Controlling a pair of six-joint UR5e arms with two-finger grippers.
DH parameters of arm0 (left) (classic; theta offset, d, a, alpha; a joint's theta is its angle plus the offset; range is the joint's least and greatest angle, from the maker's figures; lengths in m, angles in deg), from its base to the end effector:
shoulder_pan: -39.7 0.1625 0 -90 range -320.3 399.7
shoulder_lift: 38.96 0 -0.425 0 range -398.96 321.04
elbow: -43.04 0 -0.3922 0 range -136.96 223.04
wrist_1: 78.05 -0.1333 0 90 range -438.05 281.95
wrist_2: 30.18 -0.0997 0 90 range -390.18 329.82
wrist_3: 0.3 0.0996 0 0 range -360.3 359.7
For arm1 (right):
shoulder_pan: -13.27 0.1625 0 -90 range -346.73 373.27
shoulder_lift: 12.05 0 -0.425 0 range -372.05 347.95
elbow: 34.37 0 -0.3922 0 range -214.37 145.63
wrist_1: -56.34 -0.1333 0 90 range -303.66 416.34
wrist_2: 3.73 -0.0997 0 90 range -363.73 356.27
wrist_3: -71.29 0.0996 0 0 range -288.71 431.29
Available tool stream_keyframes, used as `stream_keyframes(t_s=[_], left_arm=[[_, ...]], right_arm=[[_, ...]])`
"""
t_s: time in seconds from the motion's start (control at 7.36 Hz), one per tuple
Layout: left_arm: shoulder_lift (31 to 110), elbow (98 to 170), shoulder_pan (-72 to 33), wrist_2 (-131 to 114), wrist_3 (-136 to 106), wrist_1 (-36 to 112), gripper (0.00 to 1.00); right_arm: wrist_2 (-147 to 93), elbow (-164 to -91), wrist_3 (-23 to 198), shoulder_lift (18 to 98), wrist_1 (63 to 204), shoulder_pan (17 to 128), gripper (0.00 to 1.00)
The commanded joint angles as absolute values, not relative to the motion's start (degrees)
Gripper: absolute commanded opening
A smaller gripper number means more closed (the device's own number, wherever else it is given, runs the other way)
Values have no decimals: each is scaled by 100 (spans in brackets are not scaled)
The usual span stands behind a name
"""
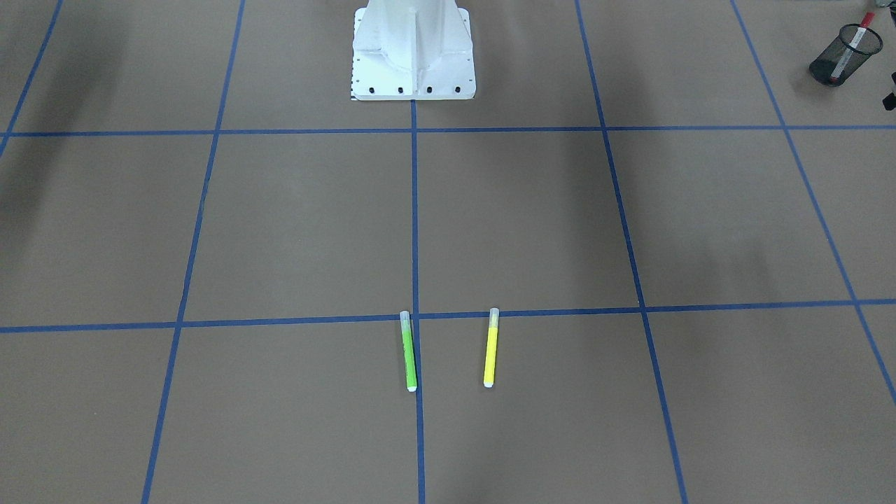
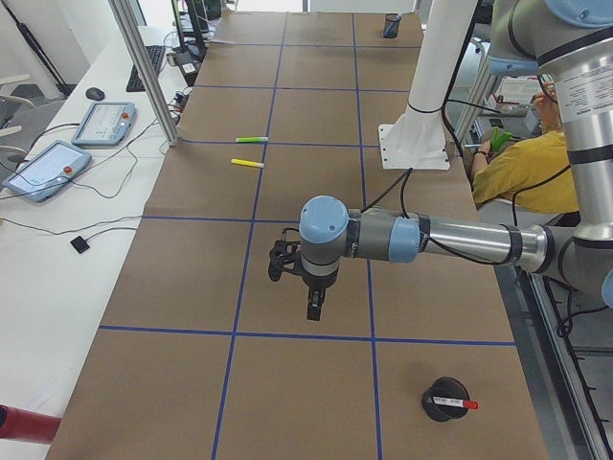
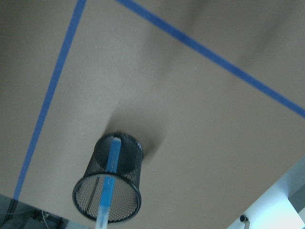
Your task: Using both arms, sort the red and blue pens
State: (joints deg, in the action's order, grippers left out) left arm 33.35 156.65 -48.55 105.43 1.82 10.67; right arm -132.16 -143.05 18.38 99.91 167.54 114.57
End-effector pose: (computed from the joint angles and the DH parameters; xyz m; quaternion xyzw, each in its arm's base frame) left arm -0.0509 -0.3677 0.5883 0.0386 0.3872 0.0468 0.9200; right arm 0.1270 -0.2714 0.6914 0.0014 -0.3788 -0.2626 0.8874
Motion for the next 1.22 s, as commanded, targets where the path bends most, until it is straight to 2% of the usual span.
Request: stream_keyframes(t_s=[0.0, 0.27, 0.68, 1.09], left_arm=[[3338, 15616, -4855, 10543, 181, 1063, 100], [3355, 15589, -4855, 10543, 181, 1063, 100], [3390, 15589, -4855, 10543, 163, 1063, 100], [3531, 15607, -4846, 10543, -476, 1054, 100]], right_arm=[[-13846, -14106, 2711, 9205, 16743, 11391, 99], [-13838, -14019, 4273, 8572, 16578, 11111, 99], [-13760, -13395, 7207, 8218, 14840, 10366, 99], [-13628, -13359, 7673, 8068, 14739, 10142, 98]])
